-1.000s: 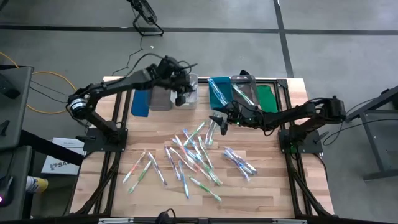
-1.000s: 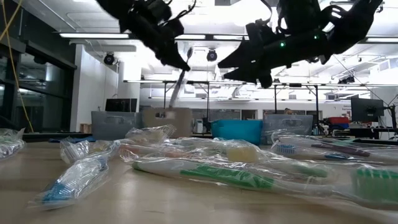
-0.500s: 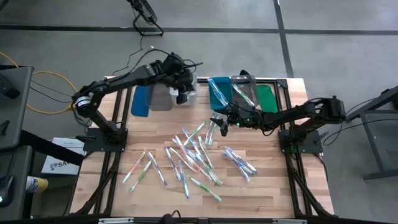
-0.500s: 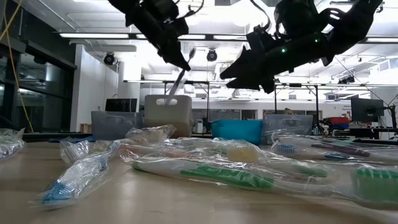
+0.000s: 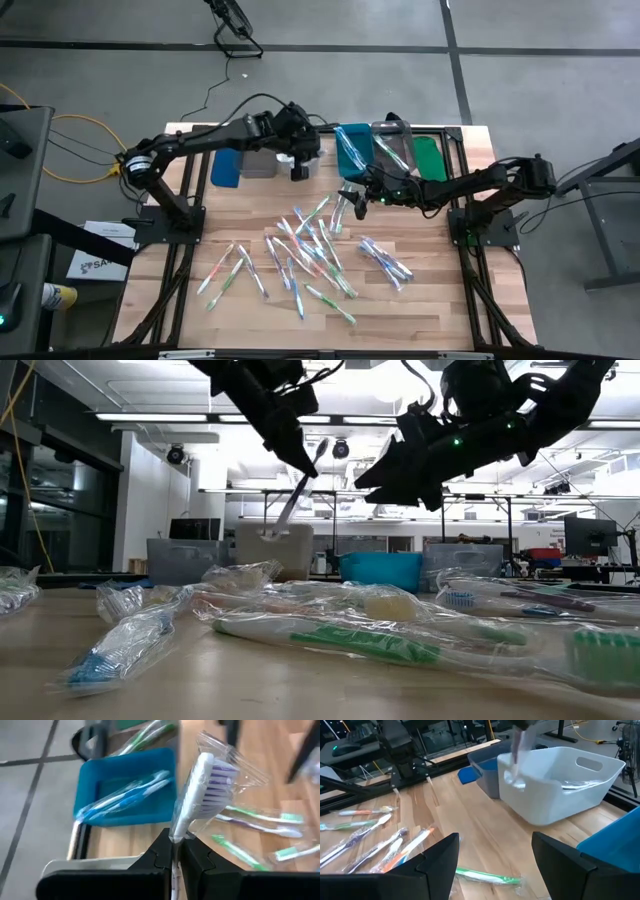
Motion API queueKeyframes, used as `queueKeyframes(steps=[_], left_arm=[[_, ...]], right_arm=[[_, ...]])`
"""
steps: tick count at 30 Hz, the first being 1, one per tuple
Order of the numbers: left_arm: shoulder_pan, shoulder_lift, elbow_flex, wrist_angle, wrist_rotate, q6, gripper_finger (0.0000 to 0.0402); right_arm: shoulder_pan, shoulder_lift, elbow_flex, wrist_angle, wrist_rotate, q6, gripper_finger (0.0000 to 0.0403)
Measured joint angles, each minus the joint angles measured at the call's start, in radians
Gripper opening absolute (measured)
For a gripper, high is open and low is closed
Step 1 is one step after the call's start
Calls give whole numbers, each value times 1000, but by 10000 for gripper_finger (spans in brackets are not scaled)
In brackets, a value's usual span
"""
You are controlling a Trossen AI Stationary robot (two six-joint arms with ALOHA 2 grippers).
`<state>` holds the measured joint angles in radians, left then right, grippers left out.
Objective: Pick & Place Toothbrushes
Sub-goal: Put the violet toothbrush into the gray bin
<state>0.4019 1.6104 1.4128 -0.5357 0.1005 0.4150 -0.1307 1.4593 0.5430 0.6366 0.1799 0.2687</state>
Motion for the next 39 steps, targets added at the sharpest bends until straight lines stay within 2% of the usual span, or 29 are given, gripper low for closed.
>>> queueKeyframes(steps=[3,8,14,18,22,26,31,35,39], left_arm=[[-38,0,0,-25,28,56,9],[-91,0,0,-59,1,217,9],[-102,-21,0,-38,-90,151,9],[-11,-36,0,-17,-101,28,9],[98,-36,0,-7,15,-54,9],[185,-21,0,-14,44,-90,9],[269,-22,0,-14,152,-135,9],[306,-21,36,-80,201,-135,9],[327,15,124,-205,198,-128,9]], right_arm=[[0,0,0,-3,0,0,245],[0,0,0,-5,0,-2,245],[0,0,0,-14,0,0,245],[0,0,0,-20,0,0,245],[0,0,0,-22,0,0,245],[0,0,0,-23,0,0,245],[0,0,0,-27,0,1,245],[0,0,0,-28,0,1,245],[0,0,0,-29,3,3,245]])
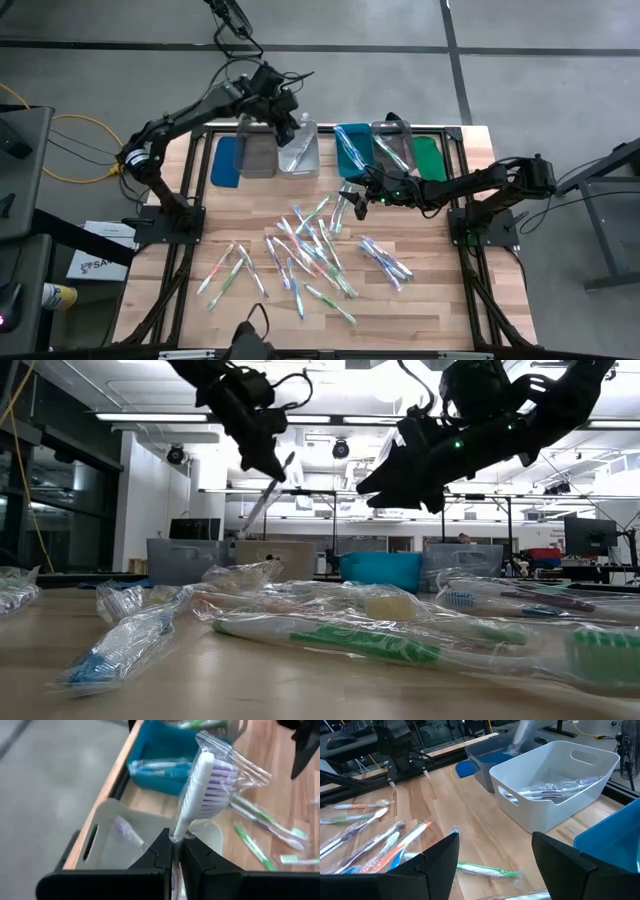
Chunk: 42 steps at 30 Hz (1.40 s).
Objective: Pick & Place Toothbrushes
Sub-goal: Put the violet toothbrush into the gray bin
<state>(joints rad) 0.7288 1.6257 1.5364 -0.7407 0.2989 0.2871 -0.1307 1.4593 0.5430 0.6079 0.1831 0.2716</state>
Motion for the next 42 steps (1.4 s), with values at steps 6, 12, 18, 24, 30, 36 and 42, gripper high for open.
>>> queueKeyframes(steps=[6,12,18,24,30,36,42], left_arm=[[4,116,198,-207,-24,22,9],[4,223,291,-314,-32,-12,9],[5,288,298,-307,-15,-119,10],[5,312,298,-260,67,-217,18],[4,308,298,-184,116,-295,10],[5,334,296,-150,108,-358,10],[6,334,297,-81,132,-401,10]], right_arm=[[0,0,0,-2,0,24,245],[0,0,0,-8,0,59,245],[0,0,0,-12,1,70,245],[0,0,0,-23,0,79,245],[0,0,0,-49,0,84,245],[0,0,0,-81,0,83,245],[0,0,-1,-102,0,75,245]])
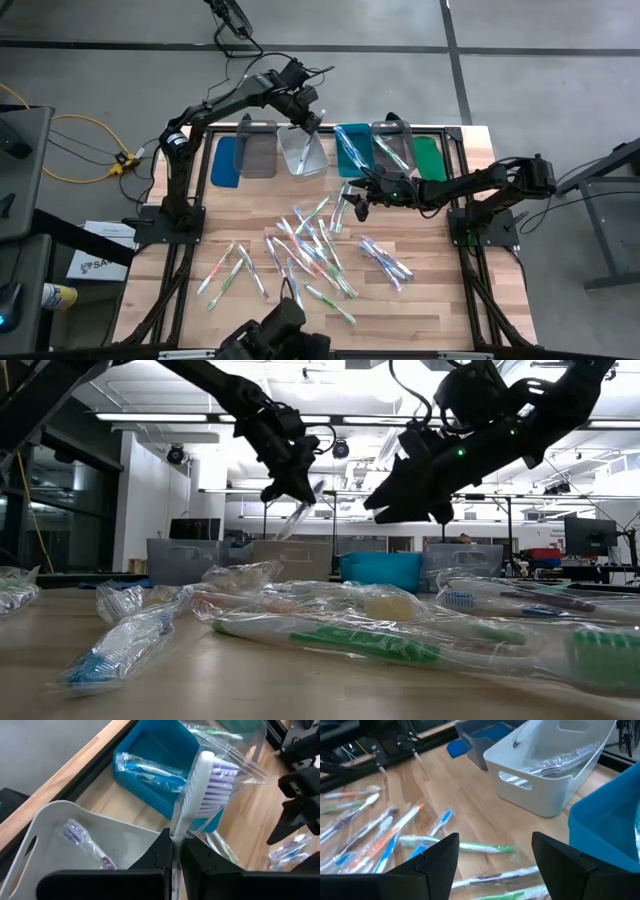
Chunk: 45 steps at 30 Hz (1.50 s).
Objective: Pick & Place Toothbrushes
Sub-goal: Put the violet toothbrush into the gray bin
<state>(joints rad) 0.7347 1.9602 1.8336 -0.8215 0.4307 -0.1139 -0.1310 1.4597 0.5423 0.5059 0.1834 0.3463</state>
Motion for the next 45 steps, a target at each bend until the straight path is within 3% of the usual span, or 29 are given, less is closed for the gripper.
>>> queueKeyframes(steps=[20,38,45], left_arm=[[33,39,-31,-51,-104,-21,18],[31,72,-30,-117,-177,81,41],[23,72,-30,-136,-179,91,105]], right_arm=[[0,0,0,-69,0,46,245],[0,0,0,-116,0,54,245],[0,0,0,-119,0,54,245]])
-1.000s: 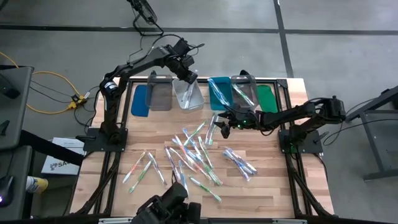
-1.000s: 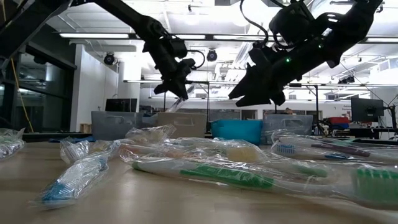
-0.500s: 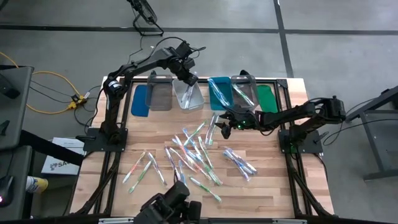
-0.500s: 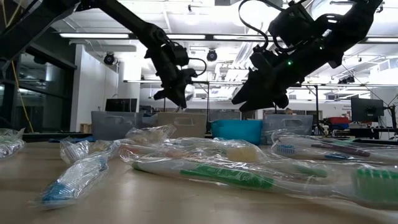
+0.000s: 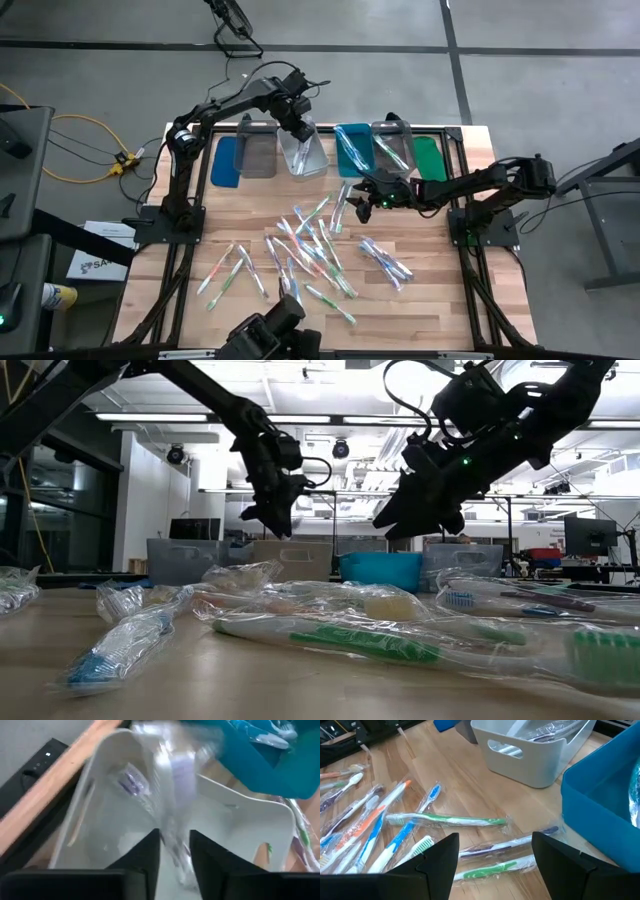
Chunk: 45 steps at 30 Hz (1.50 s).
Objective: Pick & Place Toothbrushes
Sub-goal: Put the violet toothbrush into the gray bin
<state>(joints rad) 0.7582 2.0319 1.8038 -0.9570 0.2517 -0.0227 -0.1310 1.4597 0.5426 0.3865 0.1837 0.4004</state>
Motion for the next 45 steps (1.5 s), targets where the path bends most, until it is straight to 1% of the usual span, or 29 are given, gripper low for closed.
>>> queueKeyframes(steps=[4,7,10,13,16,19,21,24,28,30,34,39,45], left_arm=[[-2,0,0,-5,7,-3,160],[1,0,8,-11,7,-1,188],[1,0,55,-34,6,39,199],[1,0,119,-40,-5,121,196],[-12,-3,179,2,-57,206,184],[-33,-4,197,81,-122,265,164],[-42,-3,197,132,-148,285,145],[-50,17,199,193,-191,295,106],[-45,58,196,205,-233,307,33],[-42,75,197,208,-234,305,9],[-29,112,197,222,-245,305,12],[-14,138,197,252,-245,302,2],[-12,162,196,206,-244,307,1]], right_arm=[[0,0,0,-16,0,0,245],[0,0,0,-17,0,0,245],[0,0,0,-17,0,0,245],[0,0,0,-18,0,0,245],[0,0,0,-17,0,0,245],[0,0,0,-17,7,0,245],[0,0,0,-17,28,0,245],[0,0,0,-17,45,-3,245],[0,0,0,-17,53,-4,245],[0,0,0,-17,53,-4,245],[0,0,0,-17,53,-5,245],[0,0,0,-17,69,-8,245],[0,0,0,-23,79,-8,245]])
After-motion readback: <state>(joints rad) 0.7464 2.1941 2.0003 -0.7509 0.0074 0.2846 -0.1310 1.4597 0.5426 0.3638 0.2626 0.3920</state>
